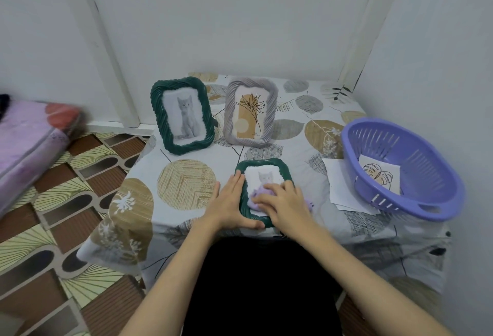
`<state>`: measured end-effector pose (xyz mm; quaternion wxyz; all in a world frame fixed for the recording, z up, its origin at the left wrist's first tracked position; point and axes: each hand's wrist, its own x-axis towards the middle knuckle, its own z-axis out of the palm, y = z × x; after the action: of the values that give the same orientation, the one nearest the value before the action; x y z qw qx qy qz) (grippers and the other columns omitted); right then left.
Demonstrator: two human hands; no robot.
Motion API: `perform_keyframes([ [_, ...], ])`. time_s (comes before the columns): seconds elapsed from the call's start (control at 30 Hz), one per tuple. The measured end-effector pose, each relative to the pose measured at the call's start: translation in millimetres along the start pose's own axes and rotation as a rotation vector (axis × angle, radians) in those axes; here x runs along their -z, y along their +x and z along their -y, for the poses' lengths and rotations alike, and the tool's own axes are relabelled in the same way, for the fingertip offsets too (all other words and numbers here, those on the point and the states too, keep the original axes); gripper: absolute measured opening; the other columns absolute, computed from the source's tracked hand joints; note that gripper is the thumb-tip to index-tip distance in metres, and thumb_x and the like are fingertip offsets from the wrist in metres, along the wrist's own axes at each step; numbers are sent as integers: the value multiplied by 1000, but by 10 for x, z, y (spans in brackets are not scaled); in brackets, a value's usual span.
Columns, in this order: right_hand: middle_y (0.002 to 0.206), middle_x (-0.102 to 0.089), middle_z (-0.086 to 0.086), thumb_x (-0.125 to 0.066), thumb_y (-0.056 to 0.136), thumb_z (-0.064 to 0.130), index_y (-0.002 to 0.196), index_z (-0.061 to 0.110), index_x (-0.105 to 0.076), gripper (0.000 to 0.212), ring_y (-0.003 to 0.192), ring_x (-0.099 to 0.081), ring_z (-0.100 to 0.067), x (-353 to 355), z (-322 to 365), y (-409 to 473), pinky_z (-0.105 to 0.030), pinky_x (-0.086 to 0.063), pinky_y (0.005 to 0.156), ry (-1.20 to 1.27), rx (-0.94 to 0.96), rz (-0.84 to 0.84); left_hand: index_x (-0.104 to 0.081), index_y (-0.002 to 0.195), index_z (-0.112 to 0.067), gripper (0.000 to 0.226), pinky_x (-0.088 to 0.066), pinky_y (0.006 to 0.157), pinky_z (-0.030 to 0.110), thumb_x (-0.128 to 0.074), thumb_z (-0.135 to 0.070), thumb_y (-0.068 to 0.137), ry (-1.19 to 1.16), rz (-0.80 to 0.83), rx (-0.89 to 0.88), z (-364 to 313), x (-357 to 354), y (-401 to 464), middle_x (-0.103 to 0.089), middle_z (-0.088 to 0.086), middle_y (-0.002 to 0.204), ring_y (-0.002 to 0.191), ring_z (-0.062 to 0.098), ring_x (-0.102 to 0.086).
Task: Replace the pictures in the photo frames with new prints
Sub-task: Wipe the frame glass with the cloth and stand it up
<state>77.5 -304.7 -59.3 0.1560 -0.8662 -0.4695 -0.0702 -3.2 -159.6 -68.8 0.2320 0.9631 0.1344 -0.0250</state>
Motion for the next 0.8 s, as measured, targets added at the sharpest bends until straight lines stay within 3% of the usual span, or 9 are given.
perform_keyframes([
  [0.07,101,-69,9,-42,80,45,82,42,-69,27,75,-57,-25,4,-132,-192,-35,-43,59,3,91,-36,6,148,-11,125,13,114,39,-70,-63,62,-5,4,-3,5,6,5,13,-3,157,144,10,10],
  [0.17,116,-64,14,-49,86,45,96,40,-69,23,85,-46,-22,201,-377,-121,-31,-30,70,-12,21,38,7,148,-13,127,13,114,39,-70,-65,61,-7,30,0,9,17,16,14,-3,156,144,10,10],
  [0.23,116,-65,13,-52,86,43,99,37,-70,23,83,-41,-22,171,-390,12,-31,-26,70,3,-21,-3,7,148,-13,127,13,115,40,-70,-65,61,-13,32,4,10,22,18,14,-4,156,144,10,10],
  [0.43,108,-69,16,-42,85,44,95,38,-68,29,71,-41,-20,104,-483,-344,-33,-41,62,130,127,-55,8,148,-15,128,13,115,40,-70,-65,60,-15,39,8,23,20,31,15,-5,156,144,9,10],
  [0.57,110,-68,16,-29,82,56,100,36,-69,48,78,-35,-19,171,-514,-65,-31,-30,68,93,-36,-39,8,148,-14,127,13,115,40,-69,-66,61,0,51,3,16,32,32,15,-4,156,144,10,11],
  [0.7,112,-67,13,-46,88,42,103,32,-68,29,80,-36,-20,75,-319,-97,-34,-33,73,167,-41,-6,7,148,-15,127,12,115,39,-70,-65,60,-4,43,11,2,28,18,14,-5,156,144,9,10],
  [0.8,106,-69,15,-42,85,49,103,38,-66,32,76,-39,-18,181,-528,-470,-32,-41,69,235,78,38,7,148,-15,128,12,115,39,-69,-67,59,5,48,13,20,32,34,14,-6,156,144,9,10],
])
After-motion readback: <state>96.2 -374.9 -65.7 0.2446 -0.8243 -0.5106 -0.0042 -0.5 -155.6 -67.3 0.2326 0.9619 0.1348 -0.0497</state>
